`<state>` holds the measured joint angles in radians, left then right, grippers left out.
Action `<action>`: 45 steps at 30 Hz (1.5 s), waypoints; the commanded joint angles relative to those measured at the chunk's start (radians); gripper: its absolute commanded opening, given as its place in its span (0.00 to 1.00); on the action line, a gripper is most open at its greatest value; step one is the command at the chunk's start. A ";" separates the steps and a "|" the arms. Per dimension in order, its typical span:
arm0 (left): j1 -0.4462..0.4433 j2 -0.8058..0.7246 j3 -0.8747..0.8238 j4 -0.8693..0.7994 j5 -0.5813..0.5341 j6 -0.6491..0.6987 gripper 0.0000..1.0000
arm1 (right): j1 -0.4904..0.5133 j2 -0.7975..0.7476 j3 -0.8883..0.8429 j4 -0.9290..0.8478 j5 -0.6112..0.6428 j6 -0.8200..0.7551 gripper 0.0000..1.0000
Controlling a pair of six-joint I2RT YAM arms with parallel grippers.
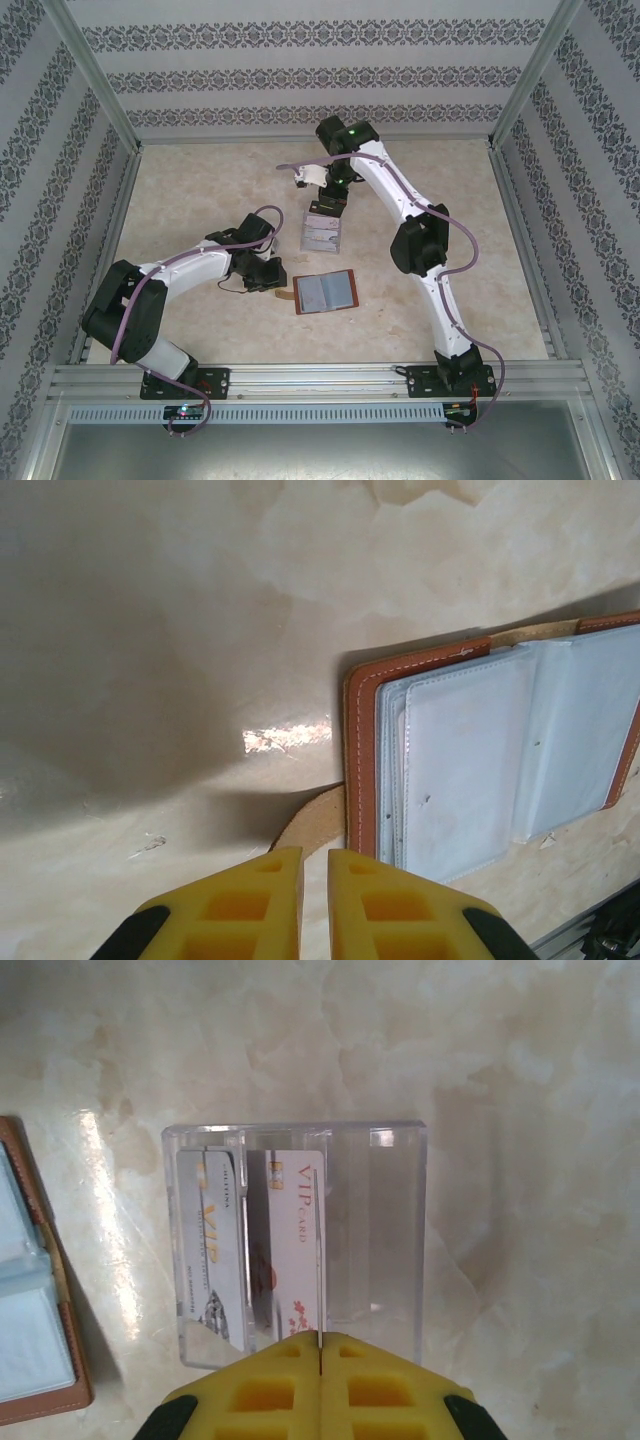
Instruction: Take the credit cards out of the card holder
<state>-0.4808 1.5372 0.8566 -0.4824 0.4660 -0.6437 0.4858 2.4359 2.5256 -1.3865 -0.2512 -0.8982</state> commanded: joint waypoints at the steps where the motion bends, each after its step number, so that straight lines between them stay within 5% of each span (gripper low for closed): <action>1: 0.013 0.006 0.017 -0.037 -0.009 -0.013 0.14 | -0.006 0.032 0.032 0.019 0.017 -0.028 0.00; 45: 0.016 0.008 0.024 -0.059 -0.023 -0.008 0.14 | 0.013 0.095 0.060 0.064 0.009 -0.126 0.00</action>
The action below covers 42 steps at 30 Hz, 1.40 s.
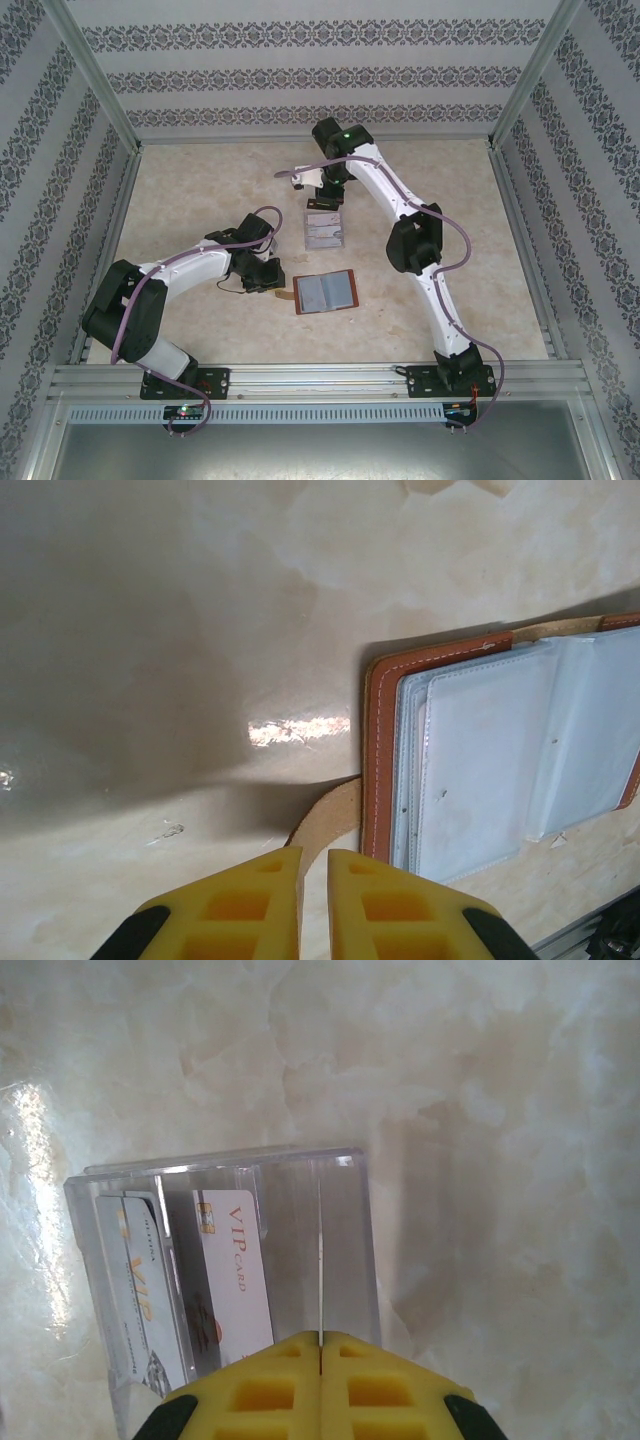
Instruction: Take the credit cards out of the card holder
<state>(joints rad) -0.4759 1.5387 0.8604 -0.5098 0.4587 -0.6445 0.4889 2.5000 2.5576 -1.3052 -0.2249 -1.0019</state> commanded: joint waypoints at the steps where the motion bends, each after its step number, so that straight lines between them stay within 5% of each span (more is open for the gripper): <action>1: 0.010 0.008 0.020 -0.031 -0.015 -0.009 0.14 | 0.010 0.035 0.028 -0.022 -0.021 -0.020 0.00; 20: 0.012 -0.002 0.007 -0.029 -0.011 -0.013 0.14 | 0.020 0.086 0.027 -0.148 -0.110 -0.012 0.00; 27: 0.012 -0.005 0.011 -0.031 -0.013 -0.015 0.14 | 0.018 0.080 0.060 -0.076 -0.046 0.023 0.25; 42: 0.013 -0.008 0.013 -0.030 -0.012 -0.012 0.14 | 0.008 0.008 0.056 0.070 0.034 0.075 0.35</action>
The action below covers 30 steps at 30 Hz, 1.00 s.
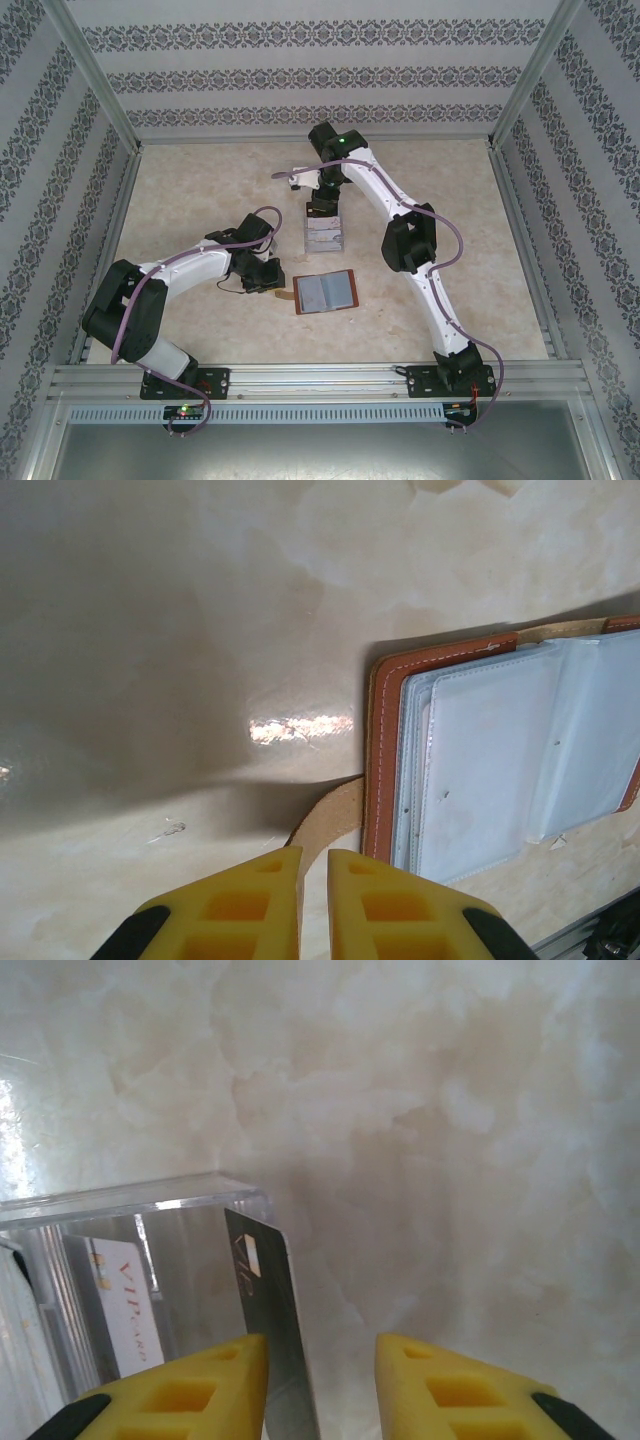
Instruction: Take the credit cards out of the card holder
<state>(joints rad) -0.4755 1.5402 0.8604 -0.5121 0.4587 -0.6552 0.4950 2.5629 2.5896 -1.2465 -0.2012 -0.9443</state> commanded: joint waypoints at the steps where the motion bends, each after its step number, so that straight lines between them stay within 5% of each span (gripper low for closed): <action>1: 0.012 -0.009 0.015 -0.028 -0.013 -0.002 0.14 | 0.002 -0.058 0.021 0.013 0.007 0.019 0.36; 30: 0.011 -0.003 0.021 -0.029 -0.008 0.002 0.14 | -0.003 -0.043 -0.060 0.067 0.063 0.022 0.42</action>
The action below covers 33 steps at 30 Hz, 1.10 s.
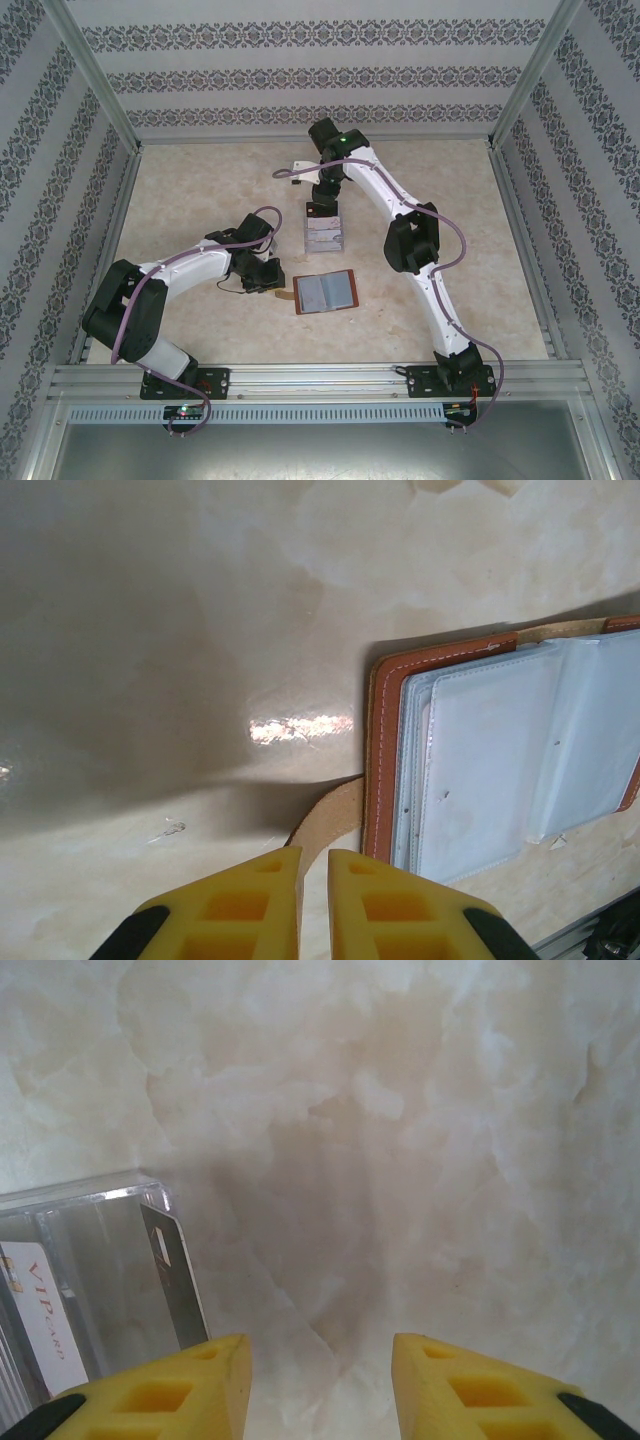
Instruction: Take the credit cards out of the card holder
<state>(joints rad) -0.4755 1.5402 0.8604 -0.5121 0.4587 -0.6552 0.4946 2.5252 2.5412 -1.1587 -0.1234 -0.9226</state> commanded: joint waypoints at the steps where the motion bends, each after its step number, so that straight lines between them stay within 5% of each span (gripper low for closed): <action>1: 0.010 -0.002 0.020 -0.030 -0.009 0.002 0.14 | -0.002 -0.004 -0.012 -0.025 -0.016 -0.001 0.42; 18: 0.012 -0.029 0.022 -0.023 0.007 0.000 0.14 | 0.004 -0.077 -0.027 -0.036 -0.046 0.076 0.41; 25: 0.009 -0.034 0.021 -0.006 0.033 -0.001 0.13 | 0.004 -0.216 -0.209 0.134 -0.084 0.399 0.41; 33: 0.008 -0.034 0.030 0.006 0.053 0.018 0.13 | 0.024 -0.480 -0.667 0.432 -0.041 0.832 0.36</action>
<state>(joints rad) -0.4759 1.5230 0.8608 -0.5083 0.4976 -0.6548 0.4999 2.1326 1.9953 -0.8703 -0.1726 -0.3195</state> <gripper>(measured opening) 0.129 0.364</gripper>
